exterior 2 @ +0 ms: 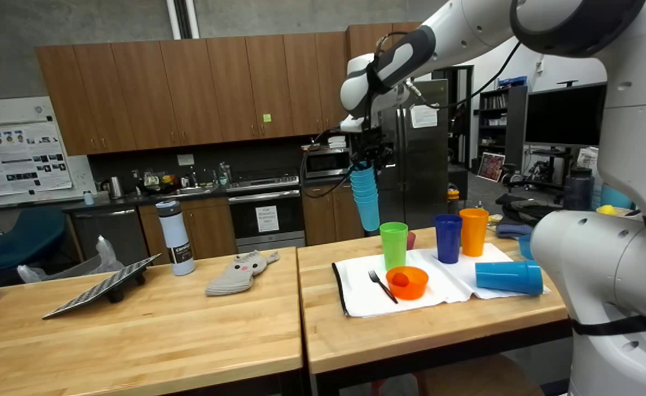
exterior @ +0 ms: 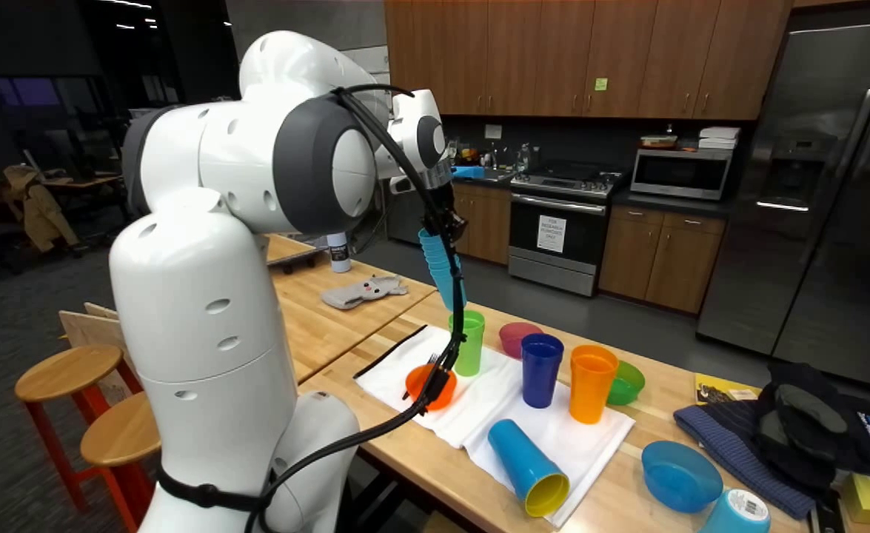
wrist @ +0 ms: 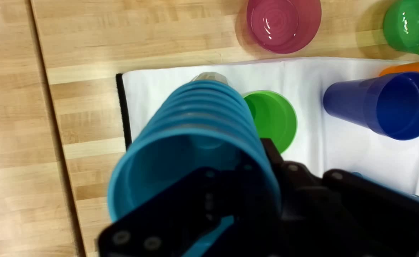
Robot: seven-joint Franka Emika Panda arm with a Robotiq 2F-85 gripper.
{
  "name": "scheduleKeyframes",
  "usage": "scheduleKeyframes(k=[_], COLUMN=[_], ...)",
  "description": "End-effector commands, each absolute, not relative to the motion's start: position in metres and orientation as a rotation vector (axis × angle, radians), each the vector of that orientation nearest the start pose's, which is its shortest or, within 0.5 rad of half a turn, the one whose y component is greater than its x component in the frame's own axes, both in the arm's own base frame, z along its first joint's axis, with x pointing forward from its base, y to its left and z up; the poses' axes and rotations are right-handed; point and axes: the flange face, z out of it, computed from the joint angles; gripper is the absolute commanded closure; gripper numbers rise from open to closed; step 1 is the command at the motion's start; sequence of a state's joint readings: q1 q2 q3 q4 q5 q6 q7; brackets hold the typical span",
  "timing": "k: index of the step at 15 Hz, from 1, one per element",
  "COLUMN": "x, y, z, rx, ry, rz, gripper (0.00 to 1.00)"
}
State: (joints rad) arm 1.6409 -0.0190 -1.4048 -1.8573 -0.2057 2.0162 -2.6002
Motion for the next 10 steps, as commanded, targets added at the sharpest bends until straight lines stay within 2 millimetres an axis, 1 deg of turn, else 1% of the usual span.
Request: scheduleKeyframes(k=[1, 8, 10], x=[0.562, 0.553, 0.551], y=[0.121, 0.134, 0.134], z=[0.533, 0.514, 0.509], rx=[0.302, 0.239, 0.220], ry=[2.925, 2.978, 2.996], rz=[-0.085, -0.030, -0.015], gripper=[0.98, 0.98, 0.98])
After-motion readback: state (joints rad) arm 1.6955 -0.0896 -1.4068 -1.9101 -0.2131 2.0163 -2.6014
